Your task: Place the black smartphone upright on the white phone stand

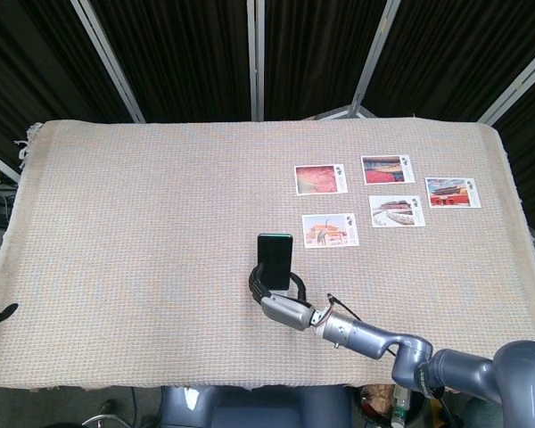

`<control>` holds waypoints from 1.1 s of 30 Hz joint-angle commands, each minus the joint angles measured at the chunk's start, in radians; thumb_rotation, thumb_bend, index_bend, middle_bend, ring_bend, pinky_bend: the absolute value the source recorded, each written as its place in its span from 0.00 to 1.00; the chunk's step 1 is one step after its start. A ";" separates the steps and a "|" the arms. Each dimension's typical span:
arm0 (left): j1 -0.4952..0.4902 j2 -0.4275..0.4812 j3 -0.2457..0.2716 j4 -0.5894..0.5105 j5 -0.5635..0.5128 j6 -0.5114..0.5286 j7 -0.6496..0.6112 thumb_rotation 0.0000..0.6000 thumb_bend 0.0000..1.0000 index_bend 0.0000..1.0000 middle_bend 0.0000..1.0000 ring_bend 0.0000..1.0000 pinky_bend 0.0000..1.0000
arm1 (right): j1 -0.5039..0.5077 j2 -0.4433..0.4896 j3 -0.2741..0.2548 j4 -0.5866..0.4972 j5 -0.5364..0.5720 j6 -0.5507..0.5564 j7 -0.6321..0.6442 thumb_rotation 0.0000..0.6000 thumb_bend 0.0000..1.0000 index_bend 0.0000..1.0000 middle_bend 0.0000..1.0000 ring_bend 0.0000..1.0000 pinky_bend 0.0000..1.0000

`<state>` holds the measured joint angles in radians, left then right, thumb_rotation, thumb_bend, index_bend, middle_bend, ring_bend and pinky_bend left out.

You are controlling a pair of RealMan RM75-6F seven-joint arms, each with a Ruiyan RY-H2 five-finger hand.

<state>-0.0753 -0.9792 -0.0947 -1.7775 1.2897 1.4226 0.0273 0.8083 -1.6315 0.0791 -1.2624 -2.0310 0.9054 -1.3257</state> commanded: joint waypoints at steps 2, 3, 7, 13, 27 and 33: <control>0.000 0.000 0.000 0.000 0.001 0.000 -0.001 1.00 0.00 0.00 0.00 0.00 0.00 | -0.003 -0.001 -0.006 0.006 0.003 0.005 0.002 1.00 0.30 0.35 0.29 0.19 0.25; 0.000 0.000 0.000 0.000 0.001 0.000 -0.001 1.00 0.00 0.00 0.00 0.00 0.00 | -0.004 -0.002 -0.006 0.006 0.005 0.005 0.003 1.00 0.29 0.24 0.21 0.13 0.19; 0.001 0.000 0.001 -0.001 0.004 0.002 -0.001 1.00 0.00 0.00 0.00 0.00 0.00 | -0.019 -0.007 -0.001 0.001 0.010 0.031 -0.024 1.00 0.27 0.03 0.02 0.00 0.04; 0.002 0.001 0.002 -0.002 0.008 0.005 -0.002 1.00 0.00 0.00 0.00 0.00 0.00 | -0.030 -0.008 -0.002 -0.009 0.014 0.047 -0.039 1.00 0.24 0.00 0.00 0.00 0.01; 0.008 0.009 0.010 -0.013 0.038 0.016 -0.019 1.00 0.00 0.00 0.00 0.00 0.00 | -0.109 0.125 -0.033 -0.091 -0.014 0.225 0.014 1.00 0.24 0.00 0.00 0.00 0.01; 0.013 0.016 0.013 -0.017 0.056 0.026 -0.036 1.00 0.00 0.00 0.00 0.00 0.00 | -0.203 0.227 -0.045 -0.112 -0.004 0.415 0.143 1.00 0.24 0.00 0.00 0.00 0.02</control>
<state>-0.0631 -0.9643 -0.0817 -1.7942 1.3444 1.4475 -0.0077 0.6566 -1.4556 0.0427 -1.3628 -2.0419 1.2369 -1.2545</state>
